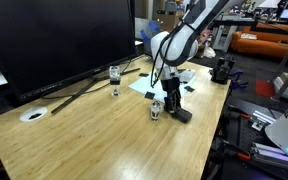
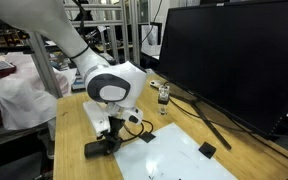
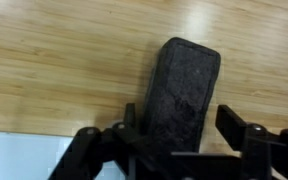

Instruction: Erase the whiteboard with the duster

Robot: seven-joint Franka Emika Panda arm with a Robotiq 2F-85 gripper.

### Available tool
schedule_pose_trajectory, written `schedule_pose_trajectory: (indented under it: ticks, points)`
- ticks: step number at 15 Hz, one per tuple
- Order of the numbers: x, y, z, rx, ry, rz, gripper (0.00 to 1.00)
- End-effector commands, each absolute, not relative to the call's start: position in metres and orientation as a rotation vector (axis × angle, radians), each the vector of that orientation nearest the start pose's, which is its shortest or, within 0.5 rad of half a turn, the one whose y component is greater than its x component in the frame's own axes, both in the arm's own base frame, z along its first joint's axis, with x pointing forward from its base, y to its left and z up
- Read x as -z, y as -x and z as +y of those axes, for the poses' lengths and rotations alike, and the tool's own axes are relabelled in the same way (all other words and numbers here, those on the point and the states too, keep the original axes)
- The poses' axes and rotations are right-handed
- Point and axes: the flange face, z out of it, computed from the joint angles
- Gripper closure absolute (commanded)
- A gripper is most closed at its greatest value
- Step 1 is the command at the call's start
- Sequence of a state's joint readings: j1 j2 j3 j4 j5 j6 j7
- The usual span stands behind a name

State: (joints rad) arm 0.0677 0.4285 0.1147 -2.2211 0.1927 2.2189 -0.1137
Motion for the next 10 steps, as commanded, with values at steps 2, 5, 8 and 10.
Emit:
schedule_pose_trajectory:
  ticks: [2, 5, 8, 10]
  points:
    - [-0.160, -0.494, 0.102, -0.635, 2.914, -0.161, 0.56]
    - [-0.166, -0.495, 0.101, -0.629, 2.919, -0.153, 0.74]
    - [-0.173, -0.494, 0.098, -0.632, 2.936, -0.124, 0.74]
    - [-0.182, -0.494, 0.091, -0.632, 2.970, -0.076, 0.74]
